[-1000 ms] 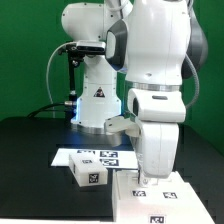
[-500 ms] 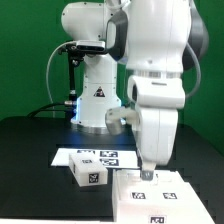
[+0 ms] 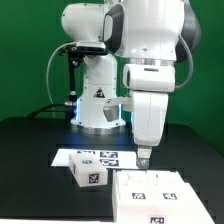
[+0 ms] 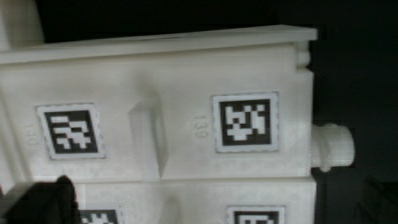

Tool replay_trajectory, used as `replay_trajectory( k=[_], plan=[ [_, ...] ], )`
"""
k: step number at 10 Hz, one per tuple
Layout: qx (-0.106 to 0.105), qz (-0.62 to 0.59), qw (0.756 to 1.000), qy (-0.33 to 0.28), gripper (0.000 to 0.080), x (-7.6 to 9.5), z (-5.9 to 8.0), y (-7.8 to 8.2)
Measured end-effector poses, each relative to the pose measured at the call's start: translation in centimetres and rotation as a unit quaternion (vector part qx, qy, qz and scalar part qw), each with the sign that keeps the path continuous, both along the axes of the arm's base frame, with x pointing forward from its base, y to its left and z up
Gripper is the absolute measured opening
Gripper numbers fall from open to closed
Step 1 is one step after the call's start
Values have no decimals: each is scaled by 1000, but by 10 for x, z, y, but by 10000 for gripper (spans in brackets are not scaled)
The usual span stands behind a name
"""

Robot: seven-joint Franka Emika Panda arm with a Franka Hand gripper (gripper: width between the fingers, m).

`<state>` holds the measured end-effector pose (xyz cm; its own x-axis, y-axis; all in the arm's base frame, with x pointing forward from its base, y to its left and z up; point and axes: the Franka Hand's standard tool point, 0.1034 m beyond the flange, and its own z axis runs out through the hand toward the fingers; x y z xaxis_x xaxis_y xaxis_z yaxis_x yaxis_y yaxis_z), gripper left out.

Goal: Assemble cabinet

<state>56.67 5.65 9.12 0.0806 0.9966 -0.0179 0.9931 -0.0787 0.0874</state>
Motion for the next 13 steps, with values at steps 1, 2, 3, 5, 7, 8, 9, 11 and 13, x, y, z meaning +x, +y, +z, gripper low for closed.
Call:
replay_trajectory(
  k=[1, 2, 3, 5, 7, 8, 9, 11, 13],
  plan=[
    [0, 0, 1000, 0, 796, 0, 0, 0],
    [0, 0, 1000, 0, 798, 0, 0, 0],
    [0, -1, 1000, 0, 797, -1, -1, -1],
    [17, -97, 995, -28, 797, -11, 5, -1],
    [35, -194, 980, -28, 797, -28, 3, -5],
    [40, -222, 974, -24, 797, -31, 1, -7],
    [45, -260, 964, -25, 797, -30, 2, -5],
    [54, -330, 942, -23, 797, -30, 1, -4],
    [103, -485, 867, -53, 797, -34, -2, 3]
  ],
)
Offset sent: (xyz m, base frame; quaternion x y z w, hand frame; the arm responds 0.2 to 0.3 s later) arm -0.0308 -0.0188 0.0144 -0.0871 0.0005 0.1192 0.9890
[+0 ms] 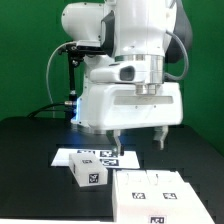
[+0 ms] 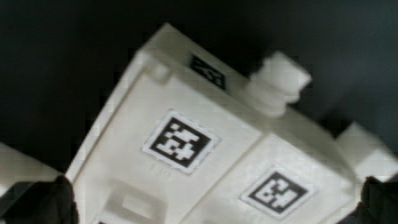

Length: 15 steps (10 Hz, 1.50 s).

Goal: Assemble cabinet

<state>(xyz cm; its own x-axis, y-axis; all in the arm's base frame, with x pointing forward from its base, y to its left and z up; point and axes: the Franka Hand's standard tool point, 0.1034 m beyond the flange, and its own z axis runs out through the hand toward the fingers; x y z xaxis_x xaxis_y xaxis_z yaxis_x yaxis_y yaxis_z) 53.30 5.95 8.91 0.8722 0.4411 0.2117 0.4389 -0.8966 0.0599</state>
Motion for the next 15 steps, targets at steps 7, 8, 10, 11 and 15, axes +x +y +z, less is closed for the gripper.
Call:
replay_trajectory(
  k=[7, 8, 10, 11, 15],
  plan=[
    [70, -239, 968, -22, 797, -22, -18, 2],
    [68, -234, 969, -34, 797, -31, -26, 3],
    [66, -227, 971, -44, 797, -38, -42, 9],
    [63, -225, 971, -48, 797, -36, -47, 3],
    [61, -232, 970, -44, 797, -31, -71, -2]
  ],
)
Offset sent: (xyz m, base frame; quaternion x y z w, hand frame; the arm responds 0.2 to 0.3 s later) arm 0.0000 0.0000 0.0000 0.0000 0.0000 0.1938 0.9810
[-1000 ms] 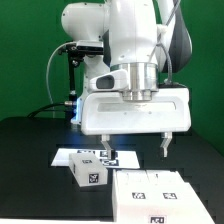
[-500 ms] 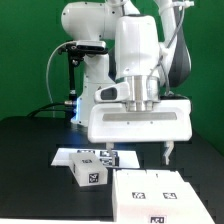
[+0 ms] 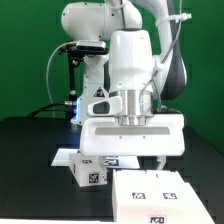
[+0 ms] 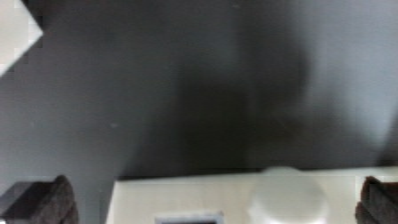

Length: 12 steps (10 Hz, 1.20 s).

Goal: Assemble cabinet

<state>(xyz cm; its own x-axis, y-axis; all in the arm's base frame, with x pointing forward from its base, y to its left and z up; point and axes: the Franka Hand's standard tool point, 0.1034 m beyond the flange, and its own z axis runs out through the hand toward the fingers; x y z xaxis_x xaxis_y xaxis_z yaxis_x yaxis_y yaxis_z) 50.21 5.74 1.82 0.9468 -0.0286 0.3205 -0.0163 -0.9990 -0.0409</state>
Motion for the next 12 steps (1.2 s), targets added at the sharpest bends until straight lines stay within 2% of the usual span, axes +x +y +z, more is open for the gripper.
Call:
replay_trajectory(
  k=[2, 5, 6, 8, 9, 10, 11, 12],
  plan=[
    [1, 6, 1000, 0, 797, 6, -8, 8],
    [4, 13, 1000, 0, 797, 16, -4, 18],
    [4, 14, 1000, 0, 797, 15, -4, 17],
    [4, 14, 1000, 0, 543, 15, -4, 17],
    [4, 14, 1000, 0, 543, 15, -5, 17],
    [4, 14, 1000, 0, 342, 15, -5, 17],
    [4, 14, 1000, 0, 216, 15, -5, 17],
    [4, 14, 1000, 0, 216, 15, -5, 17]
  ],
)
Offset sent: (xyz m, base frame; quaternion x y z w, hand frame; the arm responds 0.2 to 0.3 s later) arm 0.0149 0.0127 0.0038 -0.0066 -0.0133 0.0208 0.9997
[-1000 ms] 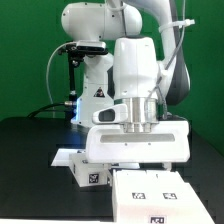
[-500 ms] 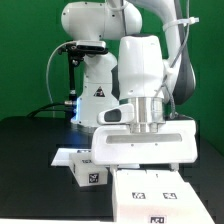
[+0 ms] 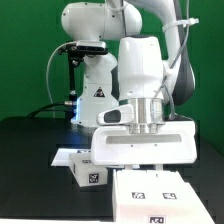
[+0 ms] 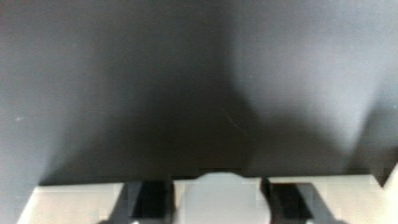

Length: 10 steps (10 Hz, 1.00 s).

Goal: Assemble cabinet

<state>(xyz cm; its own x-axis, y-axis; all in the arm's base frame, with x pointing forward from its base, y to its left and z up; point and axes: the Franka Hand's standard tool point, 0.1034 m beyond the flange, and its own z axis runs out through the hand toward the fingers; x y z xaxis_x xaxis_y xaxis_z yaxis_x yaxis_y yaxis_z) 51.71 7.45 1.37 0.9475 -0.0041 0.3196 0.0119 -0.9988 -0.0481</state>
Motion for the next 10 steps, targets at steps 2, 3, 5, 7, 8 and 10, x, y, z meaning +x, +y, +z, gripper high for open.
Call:
replay_trajectory(
  k=[2, 3, 5, 7, 8, 10],
  plan=[
    [1, 0, 1000, 11, 219, -1, 1, 0],
    [4, 0, 999, 36, 219, -3, 15, -1],
    [13, -5, 996, 86, 219, -6, 52, 2],
    [31, -40, 994, 94, 219, -6, 66, 10],
    [31, -39, 994, 98, 220, -8, 63, 10],
    [31, -39, 994, 101, 220, -9, 63, 10]
  ],
)
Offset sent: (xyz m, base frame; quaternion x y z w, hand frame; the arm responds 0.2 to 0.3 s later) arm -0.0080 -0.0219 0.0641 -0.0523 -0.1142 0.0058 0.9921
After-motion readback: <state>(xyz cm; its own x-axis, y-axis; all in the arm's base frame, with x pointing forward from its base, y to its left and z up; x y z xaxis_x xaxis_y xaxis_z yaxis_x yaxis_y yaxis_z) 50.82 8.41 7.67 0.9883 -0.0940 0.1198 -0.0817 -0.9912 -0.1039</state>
